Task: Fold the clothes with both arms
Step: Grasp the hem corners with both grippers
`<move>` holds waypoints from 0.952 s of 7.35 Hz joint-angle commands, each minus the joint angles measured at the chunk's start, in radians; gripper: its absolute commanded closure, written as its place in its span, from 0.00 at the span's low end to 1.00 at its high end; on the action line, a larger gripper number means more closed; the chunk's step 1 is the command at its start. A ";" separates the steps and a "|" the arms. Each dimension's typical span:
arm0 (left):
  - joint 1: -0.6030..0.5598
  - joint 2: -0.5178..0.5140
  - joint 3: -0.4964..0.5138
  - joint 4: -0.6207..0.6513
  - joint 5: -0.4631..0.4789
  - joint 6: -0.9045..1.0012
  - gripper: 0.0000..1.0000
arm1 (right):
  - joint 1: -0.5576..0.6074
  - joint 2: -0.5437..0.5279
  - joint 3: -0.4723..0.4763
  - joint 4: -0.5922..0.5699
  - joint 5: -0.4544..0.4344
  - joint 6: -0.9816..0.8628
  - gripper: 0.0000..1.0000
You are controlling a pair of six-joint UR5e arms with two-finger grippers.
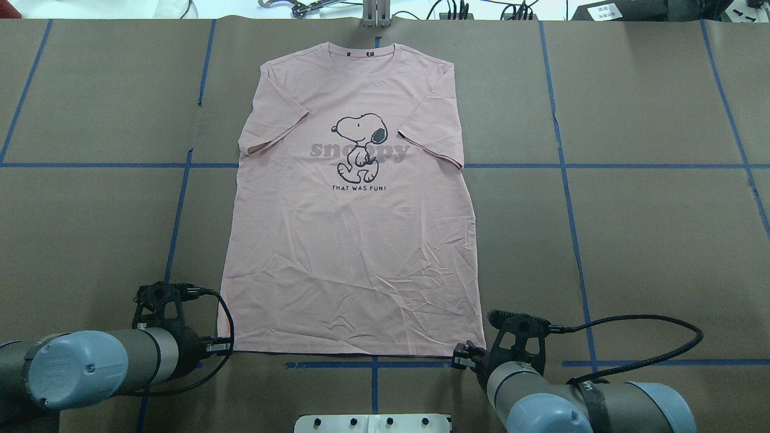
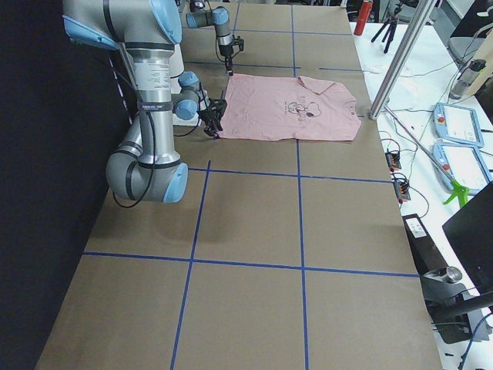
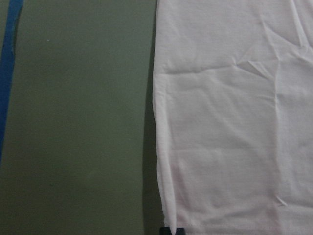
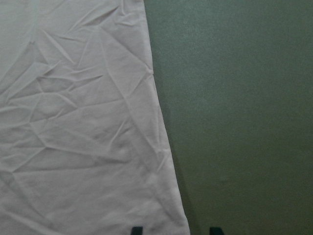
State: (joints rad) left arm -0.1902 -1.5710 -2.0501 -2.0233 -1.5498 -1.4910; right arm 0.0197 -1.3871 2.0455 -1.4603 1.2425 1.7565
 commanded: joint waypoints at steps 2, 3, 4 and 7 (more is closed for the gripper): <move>-0.002 0.002 -0.001 0.000 0.000 0.000 1.00 | -0.003 0.000 -0.008 0.000 0.000 0.006 0.50; 0.000 0.000 0.001 0.000 0.000 0.000 1.00 | -0.004 0.000 -0.008 0.000 -0.001 0.006 0.51; 0.000 0.000 -0.001 0.000 0.000 0.000 1.00 | -0.004 0.000 -0.011 0.000 -0.001 0.006 0.56; -0.002 0.000 -0.001 0.000 0.000 0.000 1.00 | -0.003 0.000 -0.008 0.000 0.000 0.015 1.00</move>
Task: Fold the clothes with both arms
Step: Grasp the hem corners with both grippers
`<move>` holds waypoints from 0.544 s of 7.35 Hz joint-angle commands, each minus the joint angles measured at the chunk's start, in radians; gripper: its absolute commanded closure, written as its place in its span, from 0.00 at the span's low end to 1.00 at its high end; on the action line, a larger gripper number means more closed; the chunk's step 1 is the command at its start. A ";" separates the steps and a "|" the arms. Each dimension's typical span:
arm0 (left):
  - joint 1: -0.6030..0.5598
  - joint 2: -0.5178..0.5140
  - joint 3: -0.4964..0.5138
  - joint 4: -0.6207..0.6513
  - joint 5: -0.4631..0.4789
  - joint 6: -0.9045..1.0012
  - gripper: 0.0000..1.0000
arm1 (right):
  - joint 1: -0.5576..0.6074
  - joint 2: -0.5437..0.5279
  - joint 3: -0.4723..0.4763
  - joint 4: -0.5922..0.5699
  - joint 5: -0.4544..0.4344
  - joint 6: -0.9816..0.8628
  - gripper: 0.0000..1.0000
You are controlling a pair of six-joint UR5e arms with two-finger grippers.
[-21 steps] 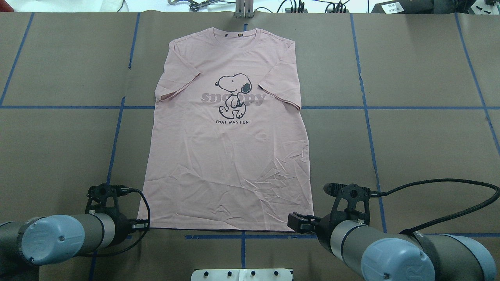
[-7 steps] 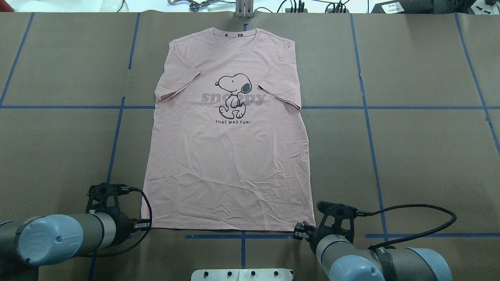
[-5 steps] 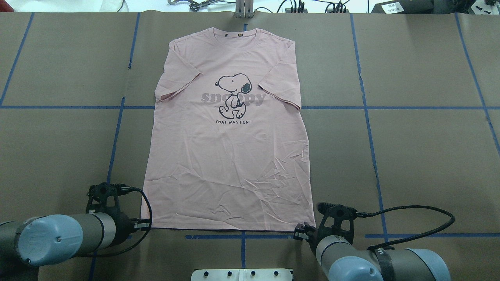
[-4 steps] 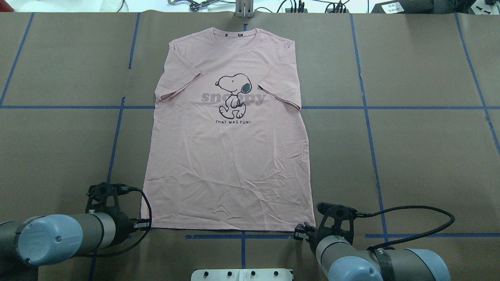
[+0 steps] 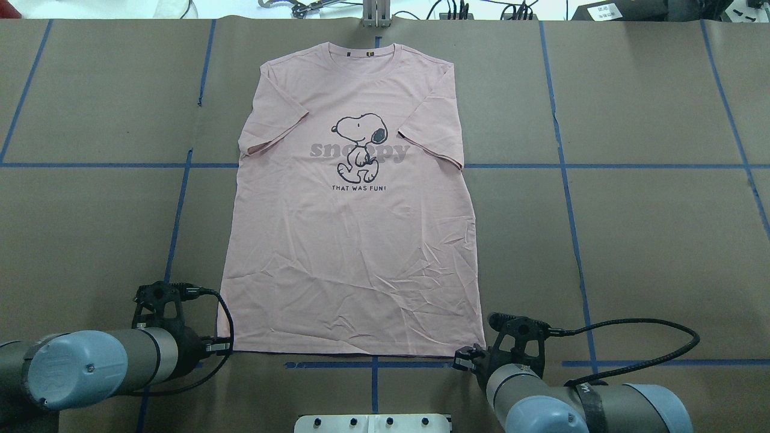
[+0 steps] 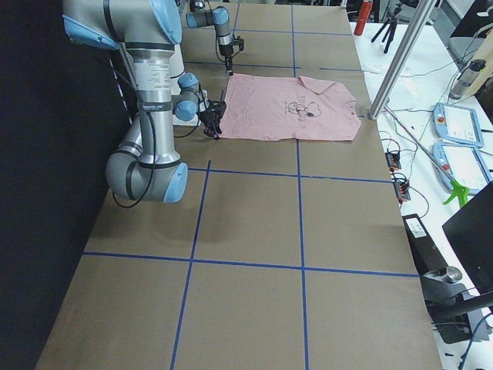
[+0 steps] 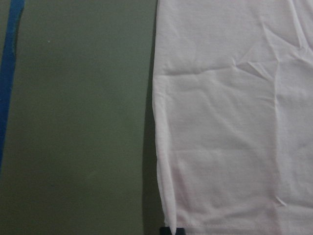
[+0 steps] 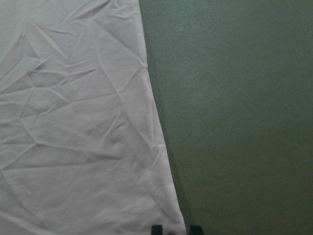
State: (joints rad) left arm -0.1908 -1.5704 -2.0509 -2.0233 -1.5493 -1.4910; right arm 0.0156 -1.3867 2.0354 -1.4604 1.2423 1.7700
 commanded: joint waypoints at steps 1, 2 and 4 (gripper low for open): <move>0.001 0.000 -0.002 0.000 0.000 0.000 1.00 | 0.003 0.000 0.008 0.000 0.000 0.000 1.00; 0.001 0.000 -0.009 0.000 0.000 0.002 1.00 | 0.004 0.000 0.011 0.000 0.000 -0.001 1.00; -0.004 0.004 -0.053 0.009 -0.009 0.008 1.00 | 0.023 -0.020 0.104 -0.003 0.011 -0.009 1.00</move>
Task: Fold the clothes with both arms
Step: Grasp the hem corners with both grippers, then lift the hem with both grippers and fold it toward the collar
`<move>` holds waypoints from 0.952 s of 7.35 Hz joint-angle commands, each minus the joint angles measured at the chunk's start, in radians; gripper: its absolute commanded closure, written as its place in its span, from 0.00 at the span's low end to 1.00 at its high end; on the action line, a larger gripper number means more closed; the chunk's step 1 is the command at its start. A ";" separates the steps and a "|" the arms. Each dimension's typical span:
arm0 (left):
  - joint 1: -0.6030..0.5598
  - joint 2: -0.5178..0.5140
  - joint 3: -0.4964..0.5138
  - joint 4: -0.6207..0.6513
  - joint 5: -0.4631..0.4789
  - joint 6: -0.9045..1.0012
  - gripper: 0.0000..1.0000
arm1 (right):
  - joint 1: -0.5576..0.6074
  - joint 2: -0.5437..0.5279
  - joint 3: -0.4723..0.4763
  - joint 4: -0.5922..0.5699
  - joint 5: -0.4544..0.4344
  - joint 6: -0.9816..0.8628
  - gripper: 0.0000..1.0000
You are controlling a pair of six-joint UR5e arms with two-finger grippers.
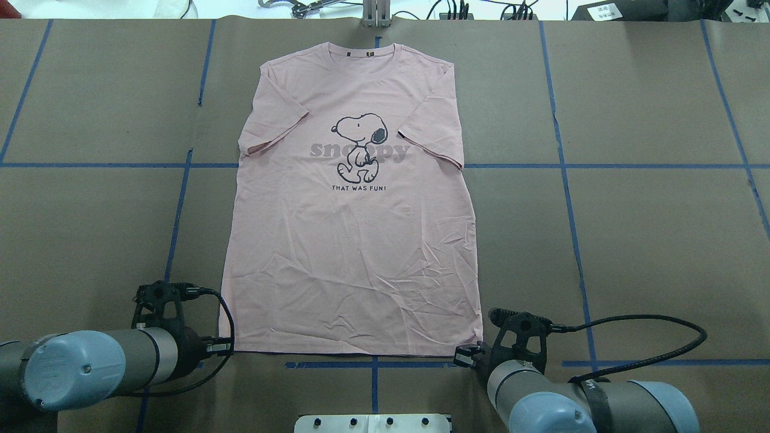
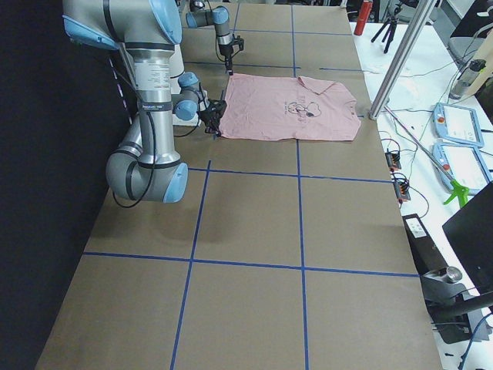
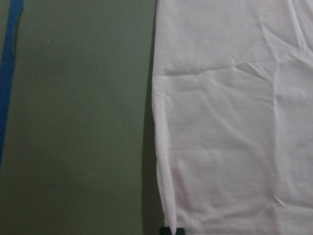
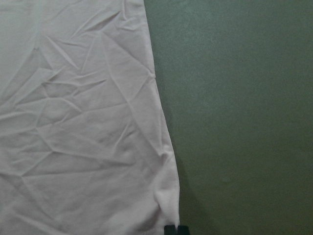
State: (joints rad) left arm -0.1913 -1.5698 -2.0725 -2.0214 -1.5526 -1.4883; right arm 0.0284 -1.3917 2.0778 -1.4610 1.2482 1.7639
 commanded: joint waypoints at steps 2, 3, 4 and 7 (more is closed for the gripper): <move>-0.008 0.004 -0.256 0.222 -0.067 0.010 1.00 | 0.010 -0.032 0.280 -0.170 0.023 -0.003 1.00; -0.007 -0.006 -0.429 0.404 -0.119 0.010 1.00 | 0.005 -0.027 0.409 -0.285 0.064 -0.003 1.00; -0.013 -0.045 -0.609 0.605 -0.177 0.010 1.00 | -0.001 -0.024 0.555 -0.420 0.107 -0.003 1.00; -0.056 -0.168 -0.643 0.722 -0.245 0.014 1.00 | 0.048 0.037 0.642 -0.559 0.192 -0.007 1.00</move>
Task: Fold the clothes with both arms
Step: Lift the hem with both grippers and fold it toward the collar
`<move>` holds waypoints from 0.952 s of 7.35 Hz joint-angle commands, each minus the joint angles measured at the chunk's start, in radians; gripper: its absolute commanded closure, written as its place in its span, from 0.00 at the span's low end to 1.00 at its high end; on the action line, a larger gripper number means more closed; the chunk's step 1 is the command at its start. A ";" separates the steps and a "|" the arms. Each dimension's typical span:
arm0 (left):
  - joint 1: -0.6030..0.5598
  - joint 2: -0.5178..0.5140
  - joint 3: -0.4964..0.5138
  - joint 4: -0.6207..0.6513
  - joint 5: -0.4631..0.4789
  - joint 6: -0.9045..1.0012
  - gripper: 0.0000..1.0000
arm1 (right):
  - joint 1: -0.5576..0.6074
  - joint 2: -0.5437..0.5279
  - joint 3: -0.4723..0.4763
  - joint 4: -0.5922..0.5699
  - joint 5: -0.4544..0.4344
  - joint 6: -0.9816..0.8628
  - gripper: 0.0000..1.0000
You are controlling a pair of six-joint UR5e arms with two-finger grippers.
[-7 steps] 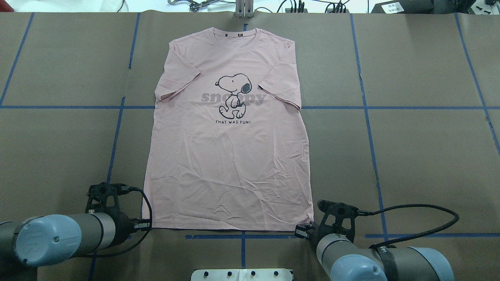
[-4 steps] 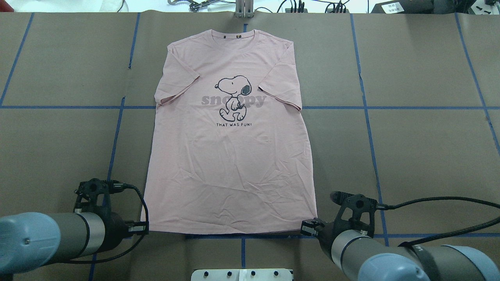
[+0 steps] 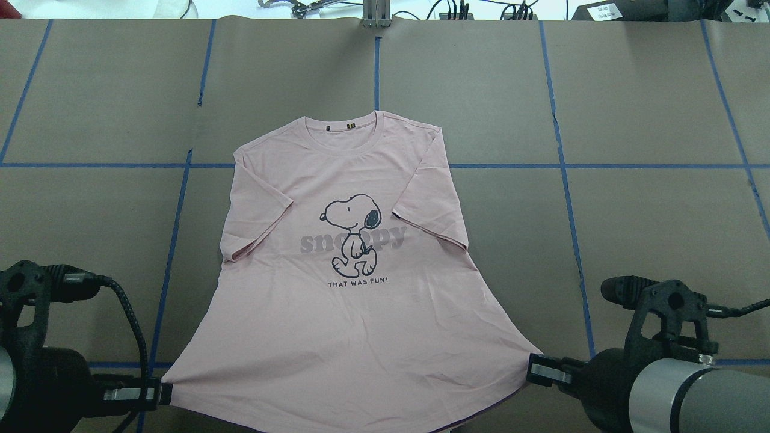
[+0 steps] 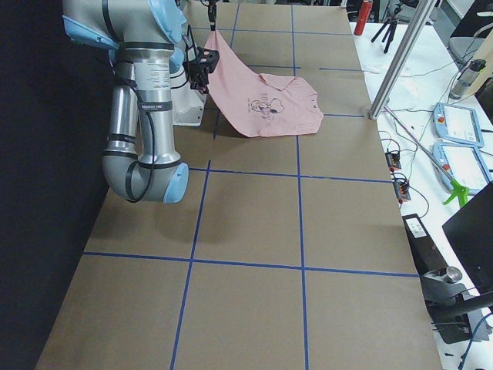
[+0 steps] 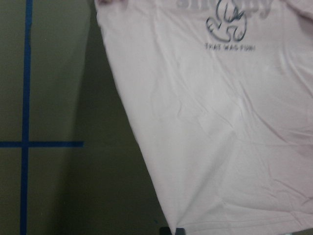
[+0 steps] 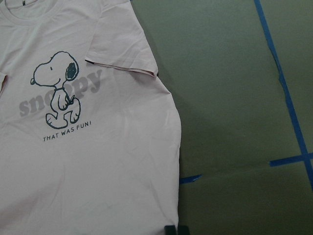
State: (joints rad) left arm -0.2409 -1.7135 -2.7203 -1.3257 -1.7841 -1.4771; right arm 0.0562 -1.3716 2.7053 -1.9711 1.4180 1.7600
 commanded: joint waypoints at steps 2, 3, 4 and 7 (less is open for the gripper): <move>-0.100 -0.088 0.101 0.026 -0.014 0.154 1.00 | 0.107 0.099 -0.049 -0.058 0.035 -0.096 1.00; -0.192 -0.144 0.196 0.028 -0.014 0.243 1.00 | 0.219 0.186 -0.176 -0.052 0.053 -0.190 1.00; -0.278 -0.208 0.317 0.025 -0.015 0.314 1.00 | 0.337 0.268 -0.332 -0.025 0.099 -0.261 1.00; -0.501 -0.282 0.609 -0.065 -0.012 0.547 1.00 | 0.523 0.310 -0.744 0.378 0.170 -0.356 1.00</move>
State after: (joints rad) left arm -0.6581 -1.9765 -2.2227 -1.3365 -1.7970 -1.0191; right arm 0.5190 -1.0728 2.1216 -1.7551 1.5725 1.4391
